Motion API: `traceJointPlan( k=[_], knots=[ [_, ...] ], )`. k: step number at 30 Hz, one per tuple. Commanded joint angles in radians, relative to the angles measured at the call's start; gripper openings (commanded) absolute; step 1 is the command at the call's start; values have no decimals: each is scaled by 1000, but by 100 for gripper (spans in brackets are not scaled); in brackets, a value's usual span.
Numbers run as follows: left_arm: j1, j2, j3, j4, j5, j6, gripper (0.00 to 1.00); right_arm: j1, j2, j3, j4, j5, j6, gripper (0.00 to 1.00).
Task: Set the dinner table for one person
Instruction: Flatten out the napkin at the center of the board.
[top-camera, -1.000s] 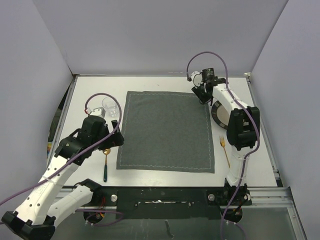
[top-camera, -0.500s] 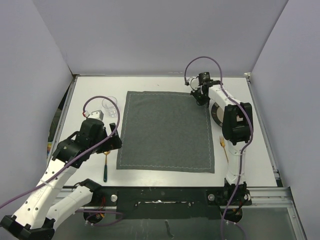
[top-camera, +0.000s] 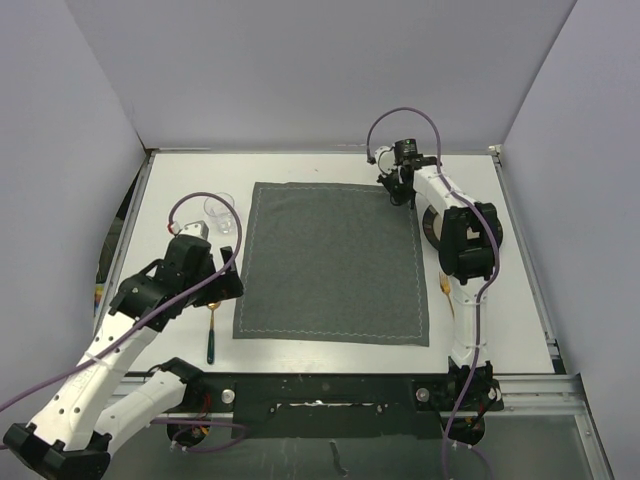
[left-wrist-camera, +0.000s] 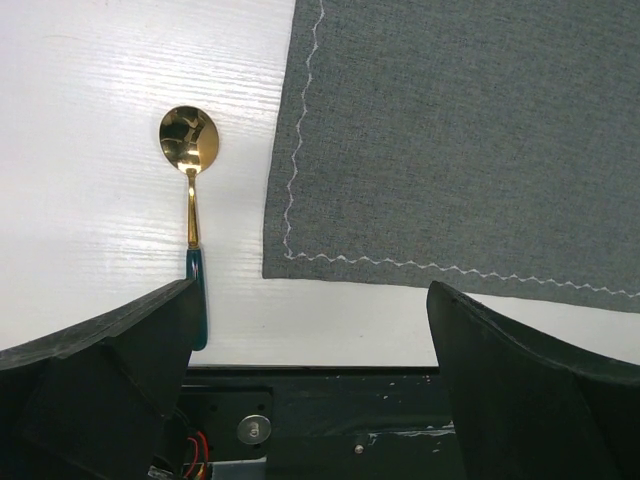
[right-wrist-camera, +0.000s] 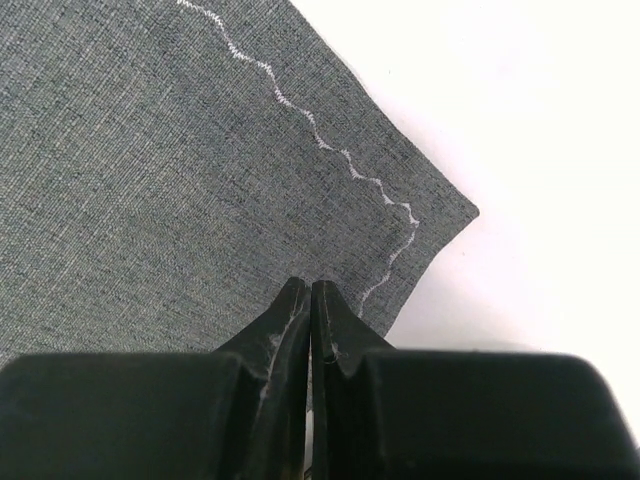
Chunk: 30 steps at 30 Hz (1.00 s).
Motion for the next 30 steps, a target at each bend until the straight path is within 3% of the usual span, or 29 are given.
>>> traceJointPlan(
  k=[1, 30],
  knots=[
    [7, 22, 10, 45, -3, 4, 98, 3, 13, 28, 29, -4, -1, 0],
    [9, 69, 13, 60, 8, 25, 98, 3, 92, 77, 62, 0, -10, 0]
  ],
)
